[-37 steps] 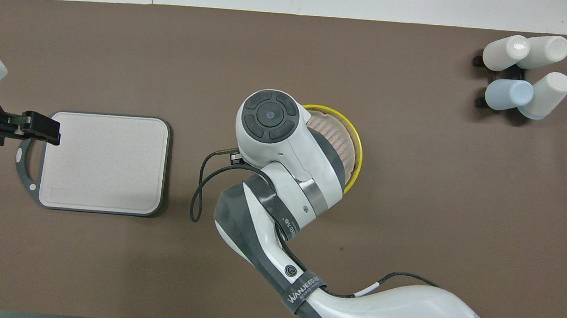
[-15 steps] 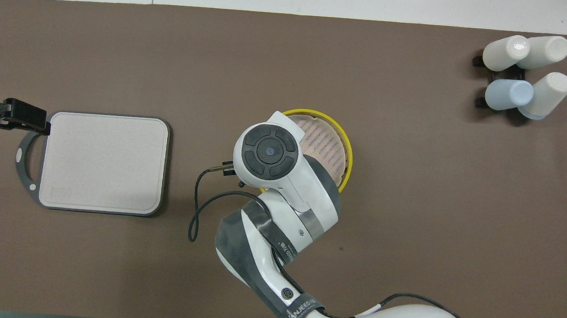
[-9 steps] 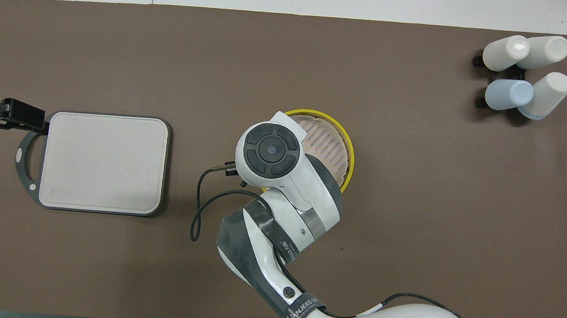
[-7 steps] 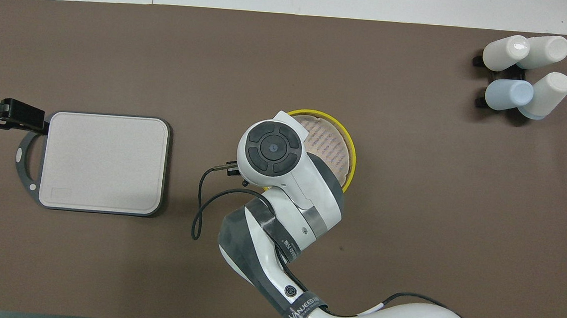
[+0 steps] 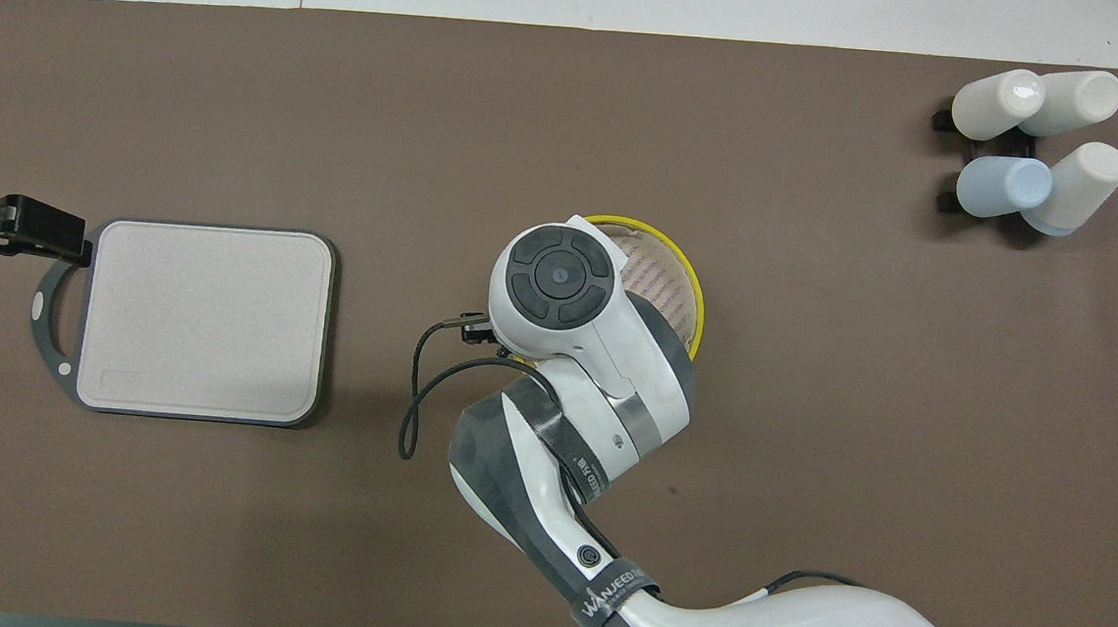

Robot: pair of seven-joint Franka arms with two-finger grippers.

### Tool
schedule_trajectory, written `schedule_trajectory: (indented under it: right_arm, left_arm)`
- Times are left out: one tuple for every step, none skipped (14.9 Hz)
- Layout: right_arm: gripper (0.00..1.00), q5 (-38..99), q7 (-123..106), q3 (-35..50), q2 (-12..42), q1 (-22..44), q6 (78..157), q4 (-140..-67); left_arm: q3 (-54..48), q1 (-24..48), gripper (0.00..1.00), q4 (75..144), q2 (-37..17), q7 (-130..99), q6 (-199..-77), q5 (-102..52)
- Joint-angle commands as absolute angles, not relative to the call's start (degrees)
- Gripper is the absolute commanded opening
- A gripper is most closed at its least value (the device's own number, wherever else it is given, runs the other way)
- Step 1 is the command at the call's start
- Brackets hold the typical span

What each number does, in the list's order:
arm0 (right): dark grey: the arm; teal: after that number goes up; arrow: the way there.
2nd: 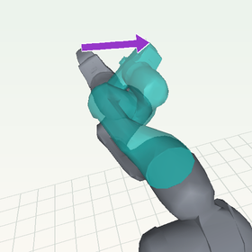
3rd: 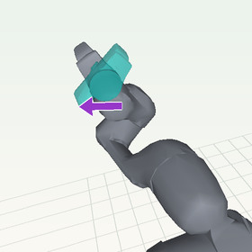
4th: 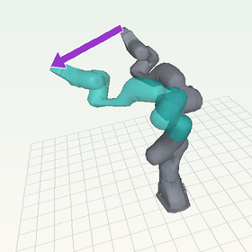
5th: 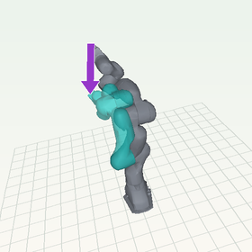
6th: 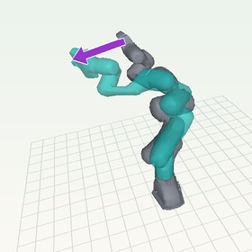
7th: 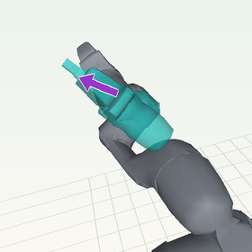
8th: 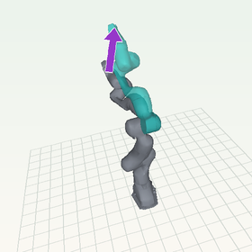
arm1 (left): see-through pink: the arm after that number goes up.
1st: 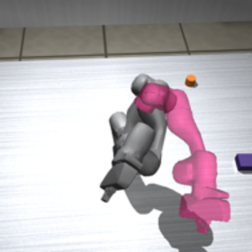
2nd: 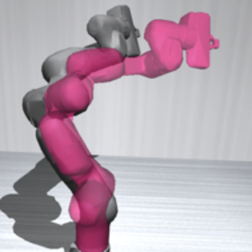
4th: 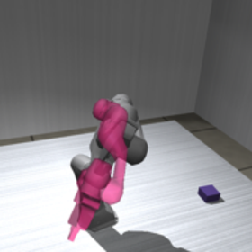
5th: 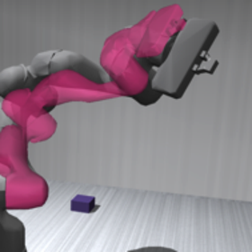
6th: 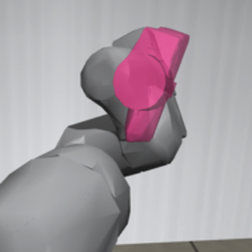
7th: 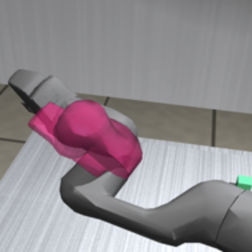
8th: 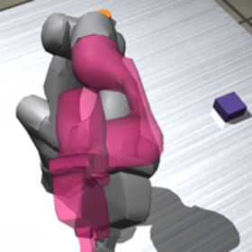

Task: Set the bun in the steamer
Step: 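Open the right gripper and withdraw it from the lidded steamer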

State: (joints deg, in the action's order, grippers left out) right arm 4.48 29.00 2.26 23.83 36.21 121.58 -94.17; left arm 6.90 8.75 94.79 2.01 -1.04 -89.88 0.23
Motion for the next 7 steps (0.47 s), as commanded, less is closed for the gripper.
schedule_trajectory:
  right_arm:
    - [1.0, 4.31, 30.06, 2.46, 22.76, 34.99, 118.84, -91.51]
    - [1.0, 4.22, 30.06, 2.46, 22.76, 34.11, 117.7, -89.93]
    - [1.0, 3.87, 30.06, 2.46, 22.5, 33.32, 116.9, -88.43]
    - [1.0, 3.35, 29.88, 2.37, 21.8, 32.44, 115.94, -87.37]
    - [1.0, 3.34, 29.62, 1.76, 20.23, 30.78, 114.62, -87.19]
    - [1.0, 3.34, 28.49, 1.15, 18.13, 28.5, 112.87, -87.19]
    - [1.0, 3.34, 25.87, 1.06, 16.1, 25.78, 109.2, -87.19]
  left_arm:
    - [7.38, 9.41, 1.0, 93.34, 1.58, -0.35, -88.77, 1.41]
    - [7.38, 9.4, 1.0, 93.43, 1.58, -0.35, -88.86, 1.41]
    - [7.47, 9.4, 1.0, 93.51, 1.67, -0.44, -89.03, 1.41]
    - [7.38, 9.4, 1.0, 93.52, 1.67, -0.53, -89.12, 1.41]
    - [7.38, 9.32, 1.0, 93.52, 1.67, -0.61, -89.21, 1.41]
    - [7.38, 9.32, 1.0, 93.52, 1.67, -0.62, -89.21, 1.41]
    - [7.38, 9.4, 1.0, 93.6, 1.67, -0.7, -89.3, 1.32]
